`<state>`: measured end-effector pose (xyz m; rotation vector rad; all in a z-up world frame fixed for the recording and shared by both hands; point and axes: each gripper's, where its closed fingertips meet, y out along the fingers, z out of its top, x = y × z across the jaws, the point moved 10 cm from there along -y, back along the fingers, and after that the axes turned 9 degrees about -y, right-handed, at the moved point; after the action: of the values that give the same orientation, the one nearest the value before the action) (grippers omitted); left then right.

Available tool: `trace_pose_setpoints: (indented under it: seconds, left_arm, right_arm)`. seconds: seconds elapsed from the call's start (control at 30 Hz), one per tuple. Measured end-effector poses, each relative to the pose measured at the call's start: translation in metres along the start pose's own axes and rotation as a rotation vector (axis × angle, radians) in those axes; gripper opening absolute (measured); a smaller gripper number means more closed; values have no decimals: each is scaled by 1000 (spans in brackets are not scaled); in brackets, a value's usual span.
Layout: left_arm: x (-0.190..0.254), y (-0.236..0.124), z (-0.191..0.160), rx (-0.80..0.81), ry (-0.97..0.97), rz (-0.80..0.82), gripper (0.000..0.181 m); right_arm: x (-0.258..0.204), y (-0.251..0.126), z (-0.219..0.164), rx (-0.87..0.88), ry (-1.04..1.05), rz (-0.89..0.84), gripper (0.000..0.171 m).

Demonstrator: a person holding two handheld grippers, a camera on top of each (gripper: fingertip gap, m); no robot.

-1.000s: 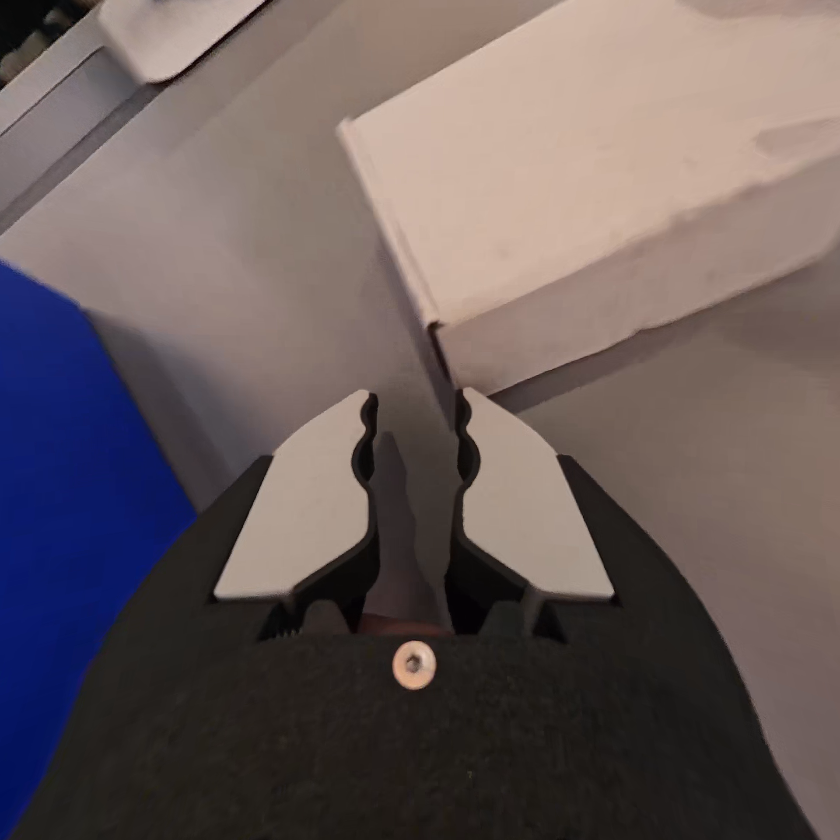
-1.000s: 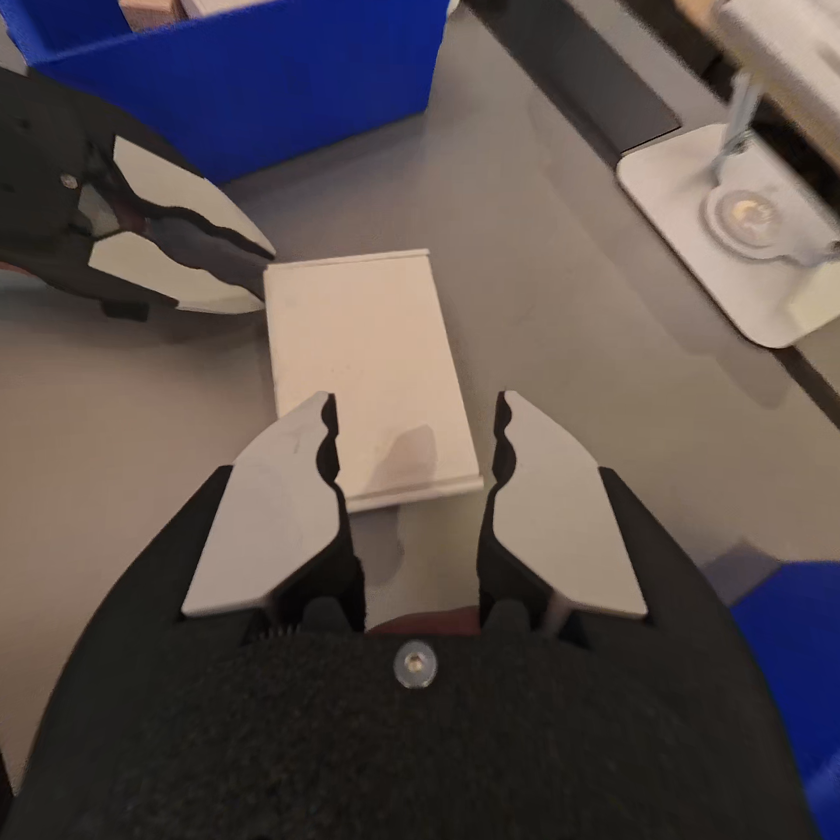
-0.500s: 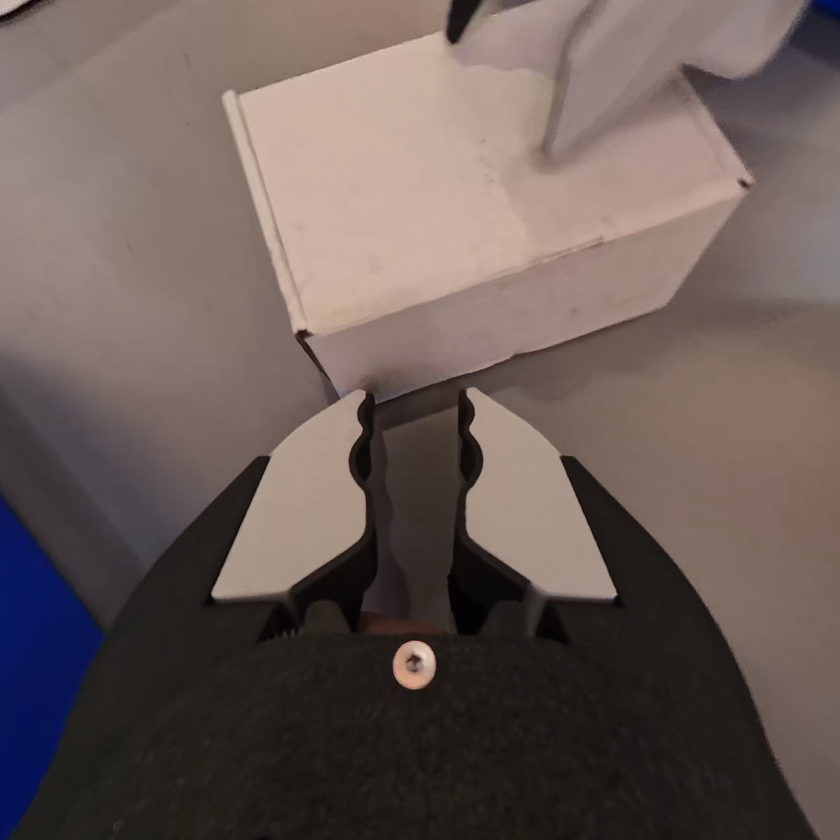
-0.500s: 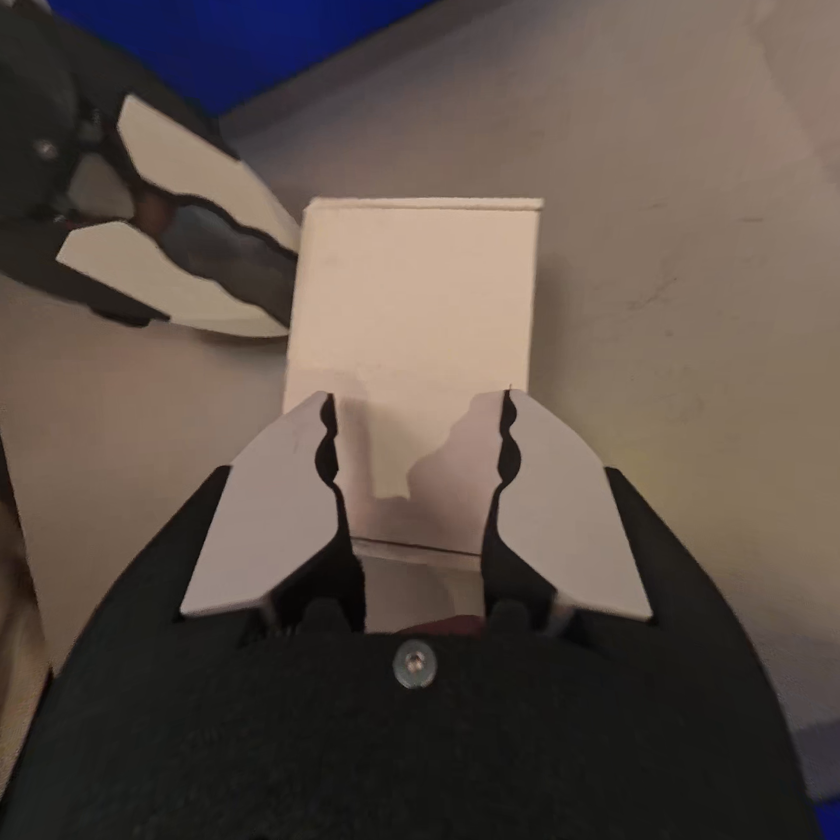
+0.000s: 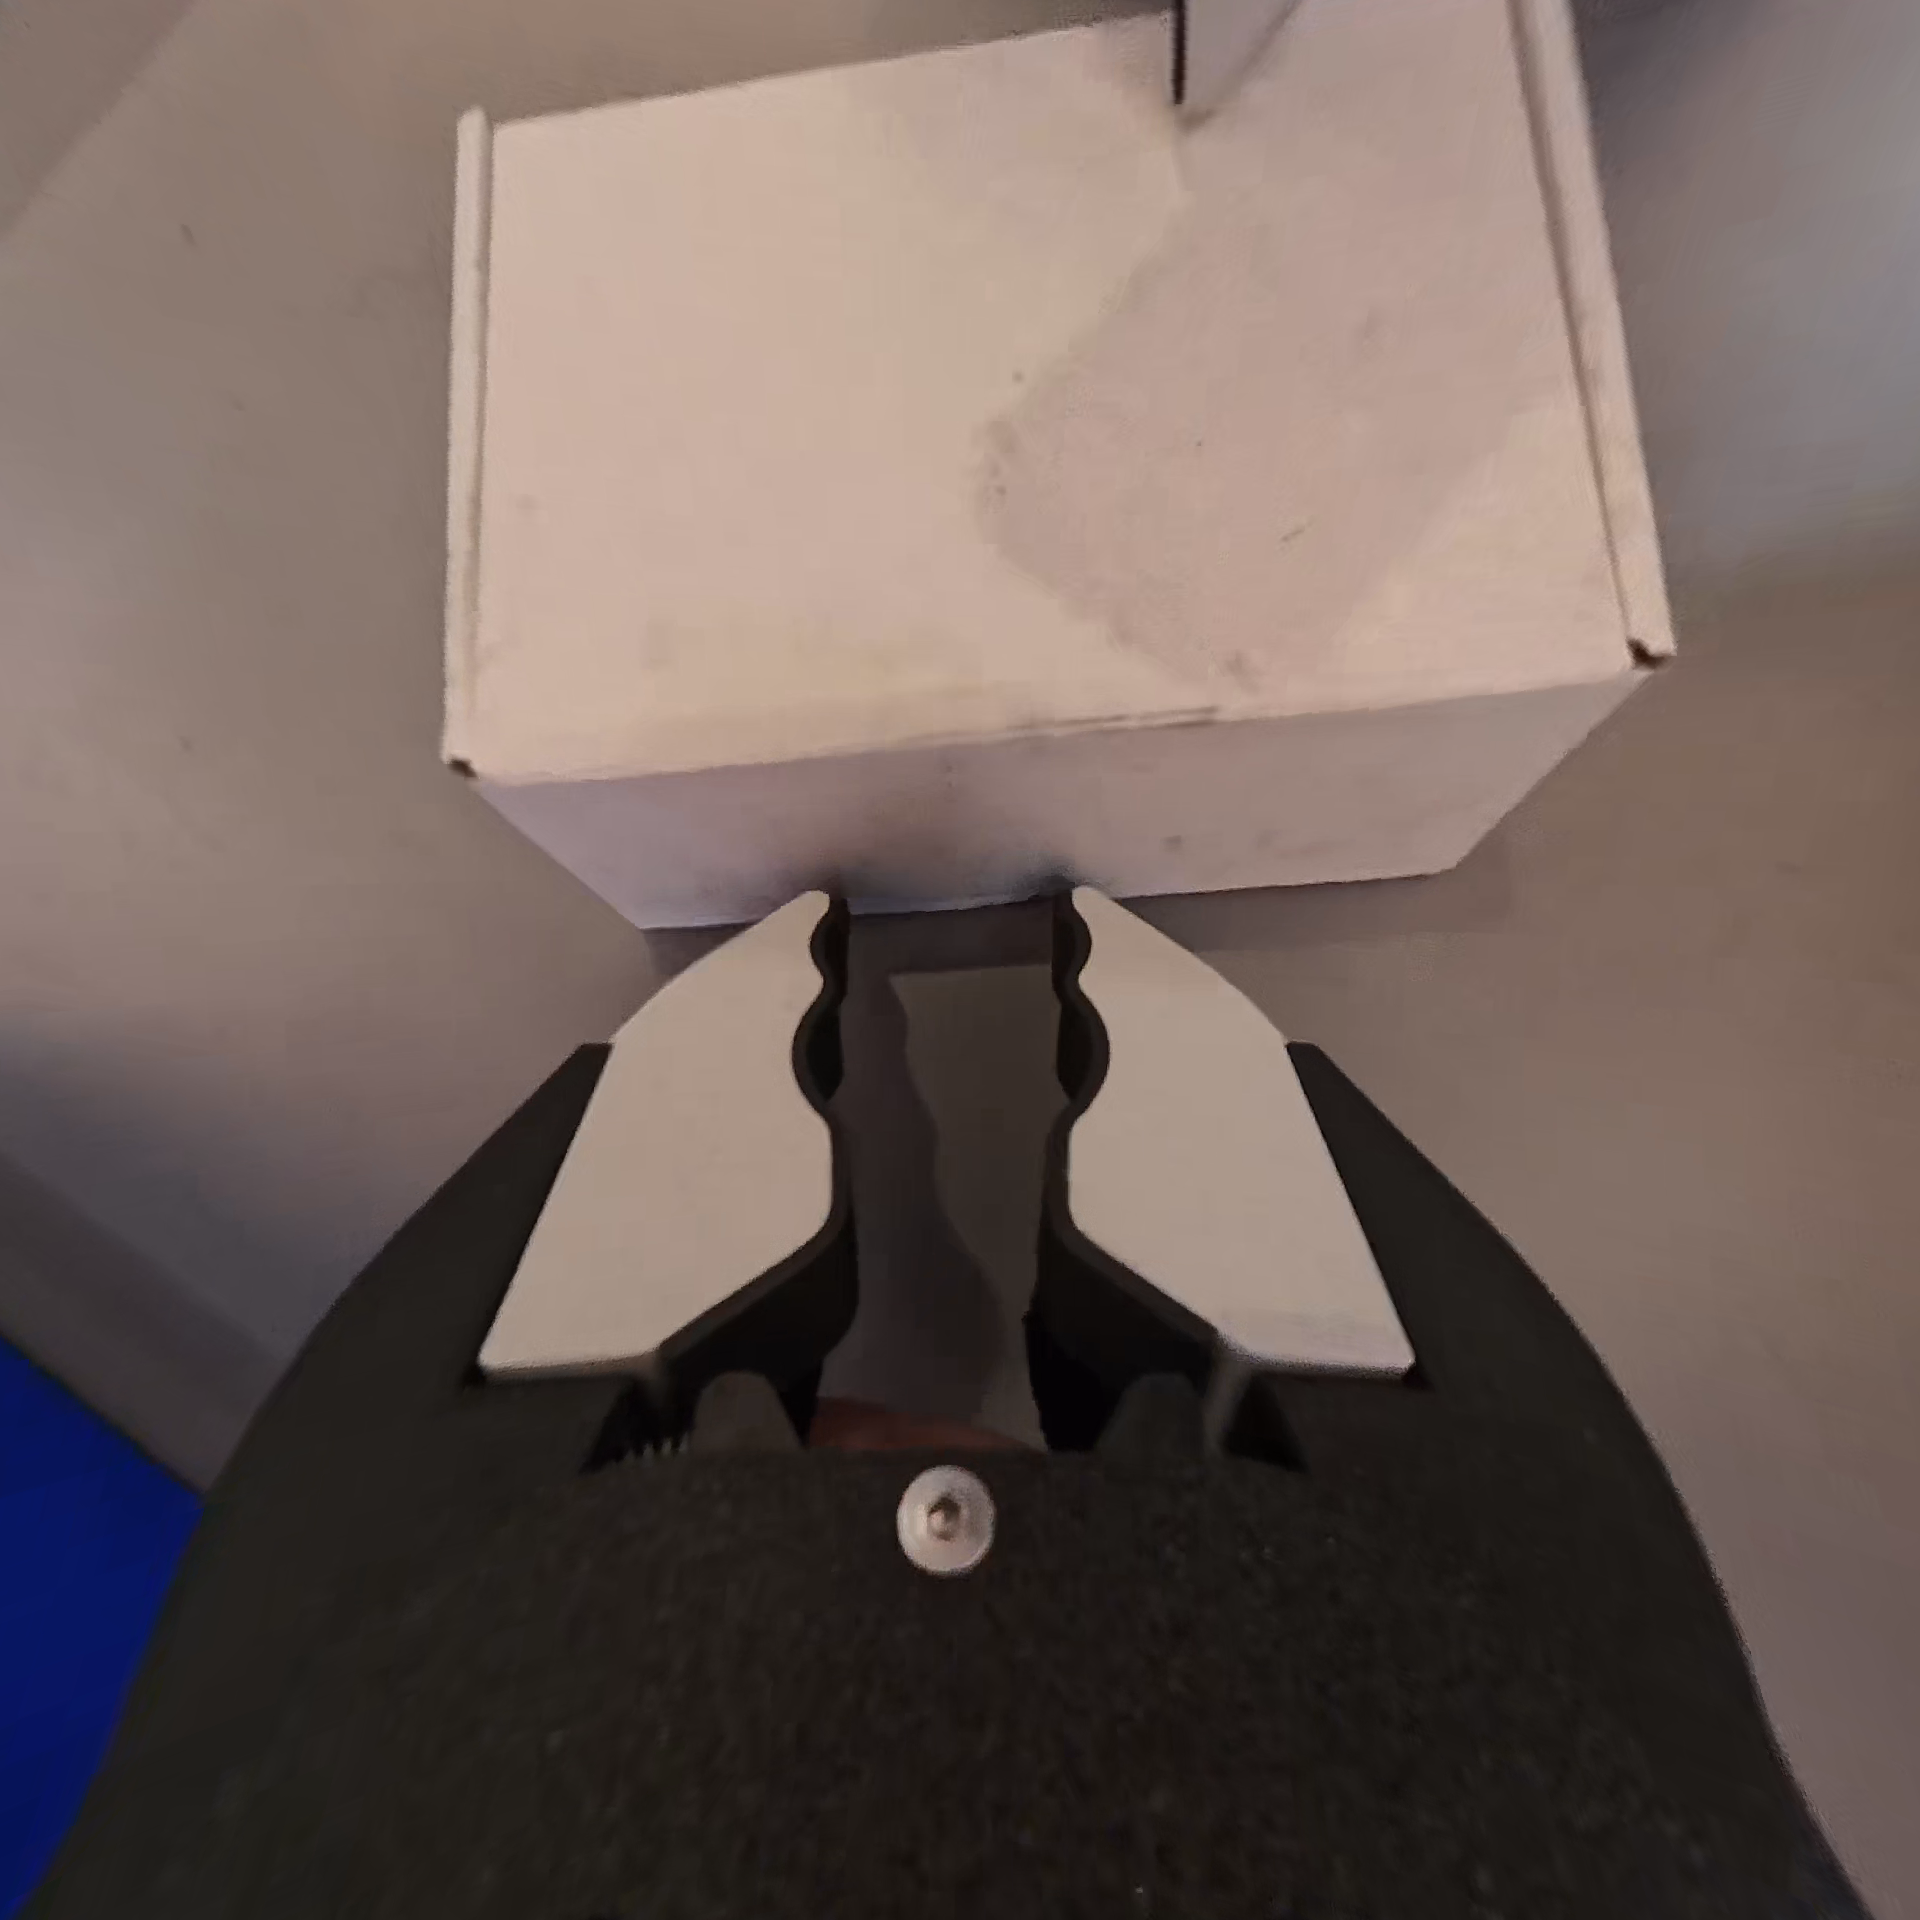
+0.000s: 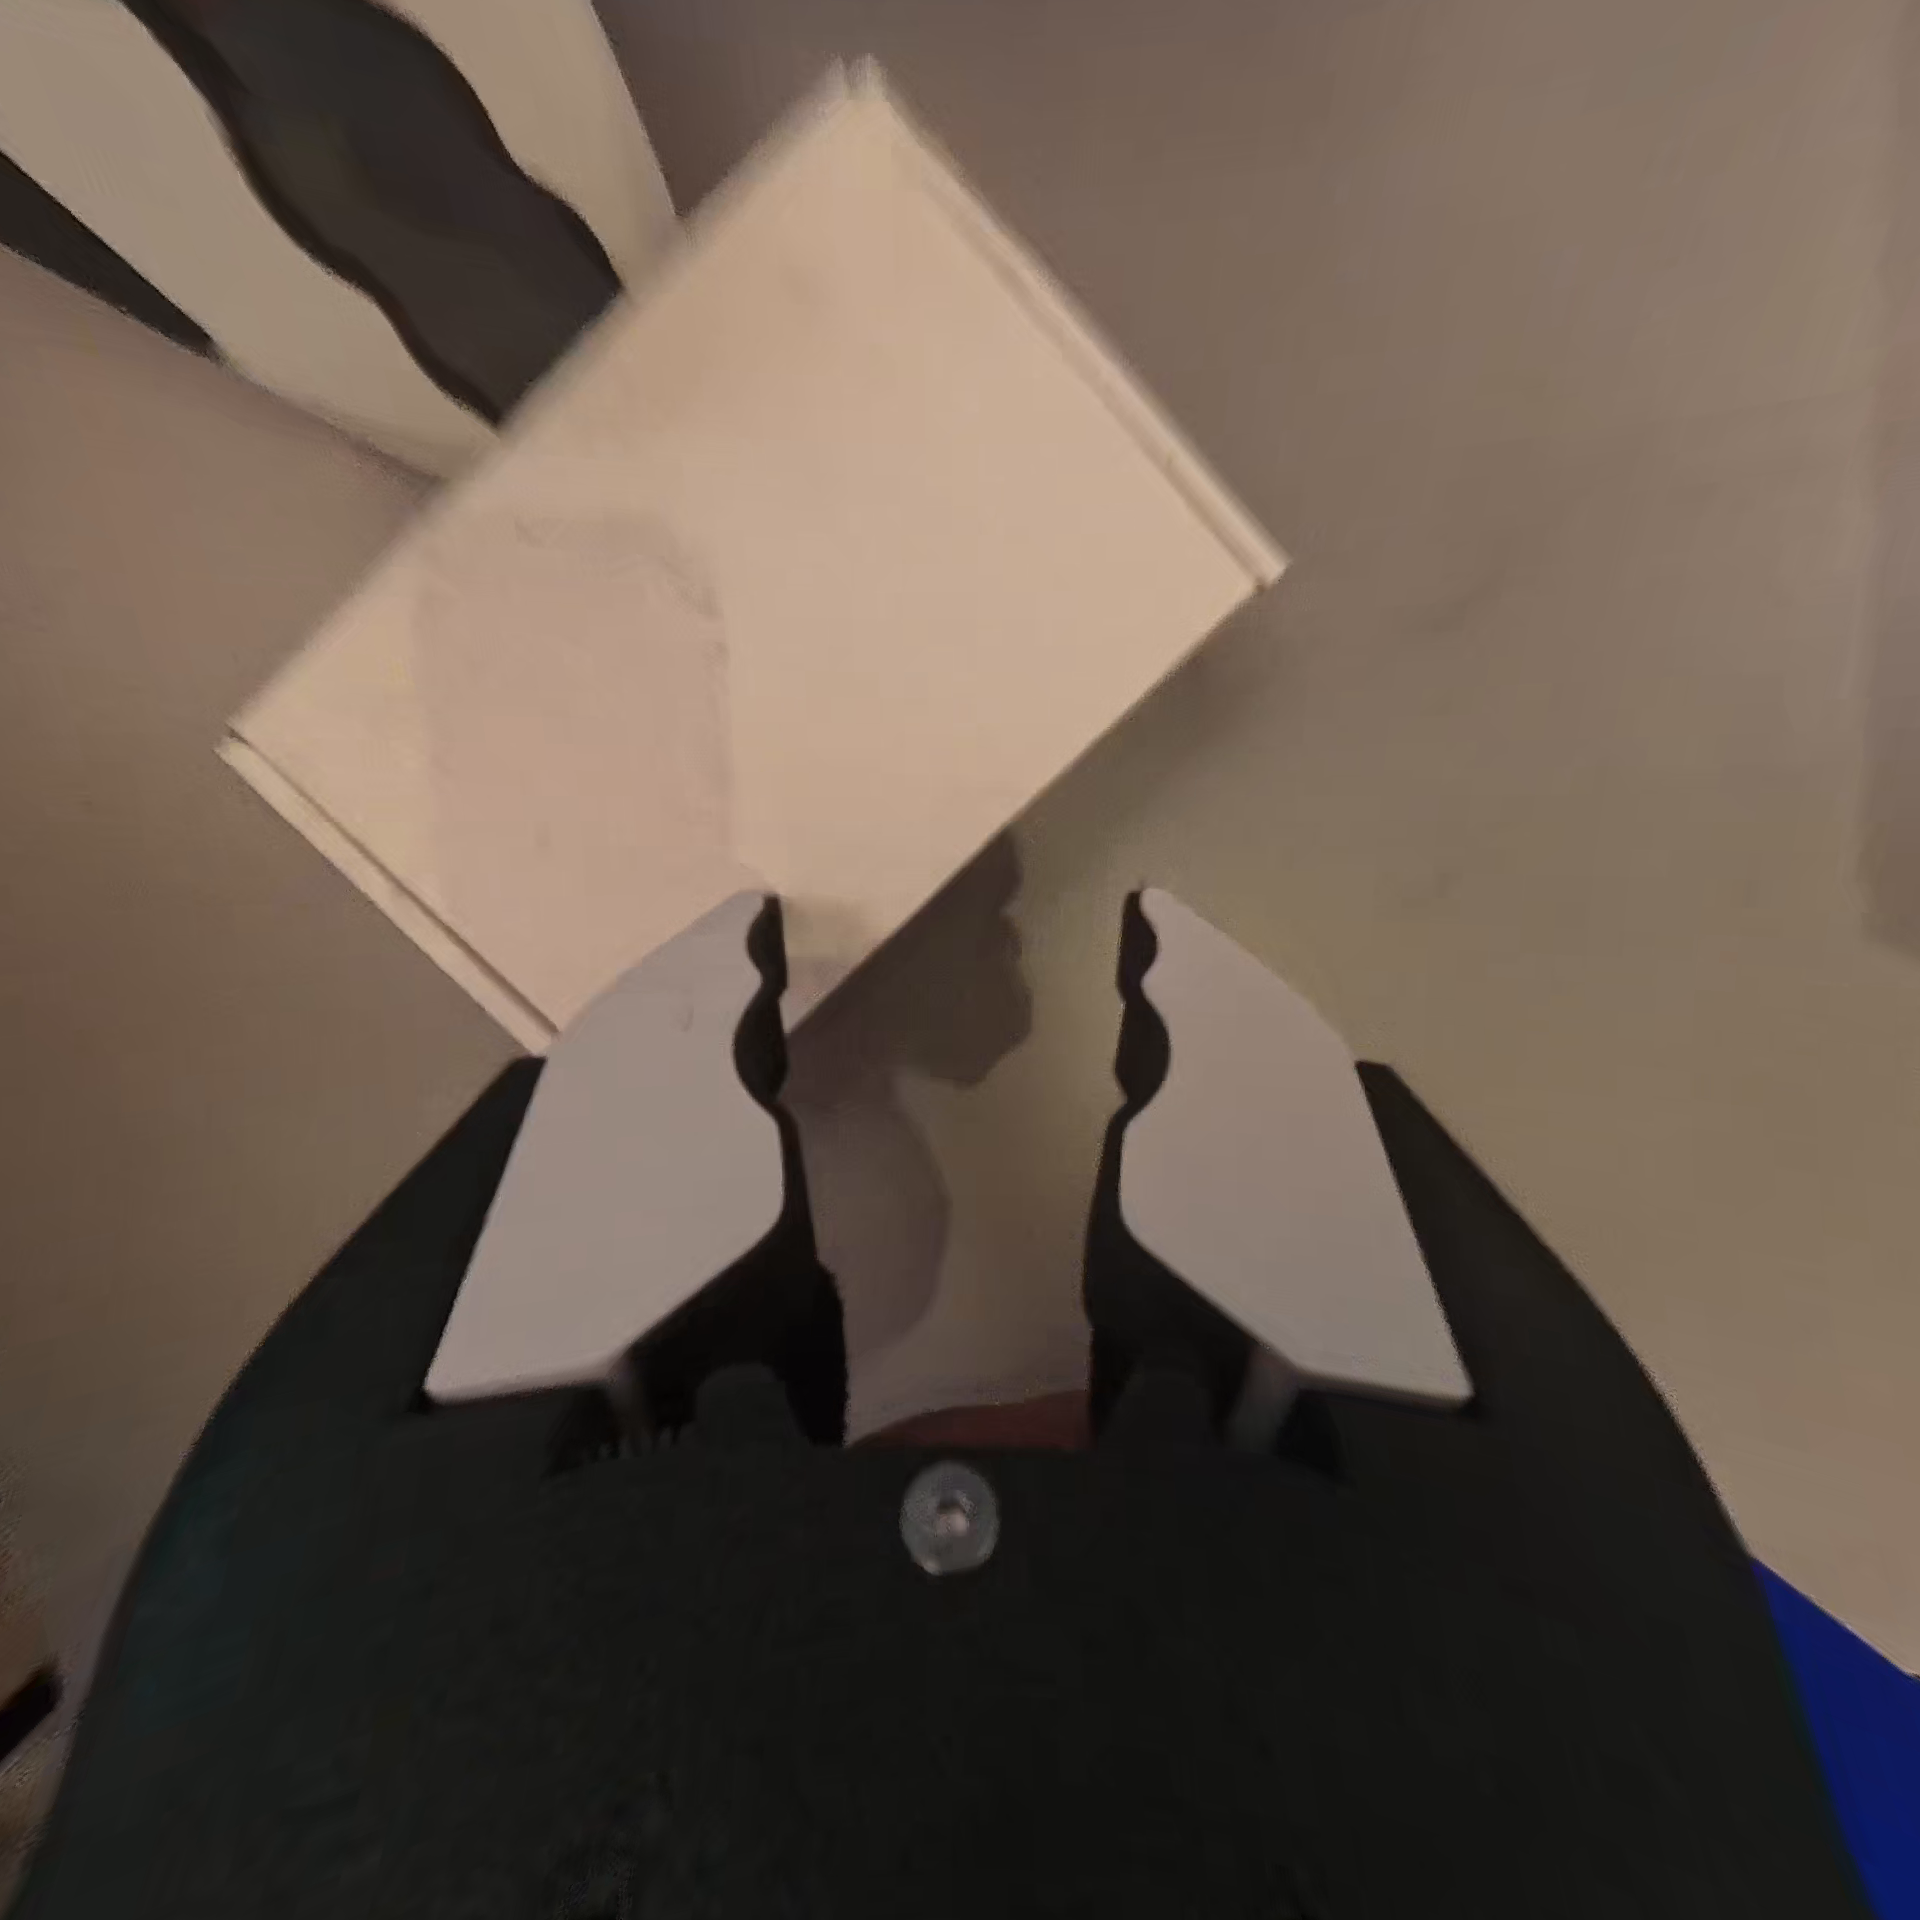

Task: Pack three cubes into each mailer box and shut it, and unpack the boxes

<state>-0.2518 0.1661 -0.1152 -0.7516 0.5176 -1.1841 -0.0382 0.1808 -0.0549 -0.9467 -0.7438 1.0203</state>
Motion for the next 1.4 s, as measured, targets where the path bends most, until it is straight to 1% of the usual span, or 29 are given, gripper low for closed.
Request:
trace_pose_setpoints:
  seconds: [0.07, 0.1, 0.17, 0.2, 0.3, 0.37, 0.43, 0.5, 0.57, 0.6, 0.7, 0.73, 0.77, 0.83, 0.87, 0.93, 1.07, 1.27, 1.3, 1.33, 1.37, 1.4]
  left_arm:
    - [-4, 5, 0, -18, -15, 13, 34]
    - [-5, 6, 2, -4, -20, 5, 31]
    - [-6, 9, 5, -3, -5, -1, 27]
    - [-6, 11, 7, -9, 10, -4, 27]
    - [-8, 18, 15, -12, 27, -15, 22]
    - [-9, 20, 17, -13, 26, -23, 24]
    - [-11, 17, 16, 3, 29, -18, 25]
    - [-14, 14, 13, 14, 39, -8, 24]
    - [-17, 14, 13, 13, 51, -17, 22]
    - [-17, 16, 14, 10, 55, -24, 22]
    - [-16, 23, 22, -4, 66, -31, 22]
    - [-15, 25, 25, -17, 69, -25, 20]
    - [-15, 26, 25, -32, 76, -18, 15]
    - [-19, 28, 25, -20, 79, 32, 2]
    - [-20, 29, 26, -6, 68, 41, 0]
    - [-19, 32, 27, 13, 34, 19, 0]
    - [-16, 33, 29, 15, 79, 11, 0]
    - [-15, 35, 31, 6, 71, 22, 0]
    - [-18, 34, 30, 8, 43, 27, 0]
    - [-21, 33, 31, 15, 10, 18, 0]
    - [-25, 31, 32, 17, -24, 26, 0]
    - [-32, 30, 34, 9, -55, 83, 0]
  right_arm:
    - [6, 0, 5, 64, 35, 133, 47]
    - [4, 0, 9, 74, -3, 133, 44]
    - [-6, 4, 13, 7, -117, 114, 45]
    - [-13, 5, 15, 30, -162, 111, 45]
    - [-19, 9, 18, 97, -167, 120, 47]
    - [-17, 8, 15, 124, -151, 116, 52]
    - [-14, 0, 10, 96, -137, 119, 50]
    - [-3, -16, 1, 99, -150, 37, 48]
    - [12, -27, -13, 44, -184, -9, 46]
    - [18, -26, -18, -7, -201, -13, 46]
    - [21, -5, -20, -105, -248, 57, 50]
    - [19, 1, -19, -141, -276, 83, 45]
    - [18, 3, -17, -128, -291, 101, 42]
    - [15, 4, -15, -85, -286, 131, 47]
    - [14, 7, -14, -68, -270, 136, 50]
    - [12, 14, -18, -96, -293, 106, 52]
    - [11, 14, -22, -80, -285, 118, 53]
    - [11, 13, -25, -89, -263, 119, 53]
    - [13, 12, -28, -104, -250, 91, 57]
    - [15, 9, -31, -120, -228, 43, 53]
    - [16, 6, -35, -137, -217, 10, 53]
    - [17, 3, -39, -149, -215, -22, 53]
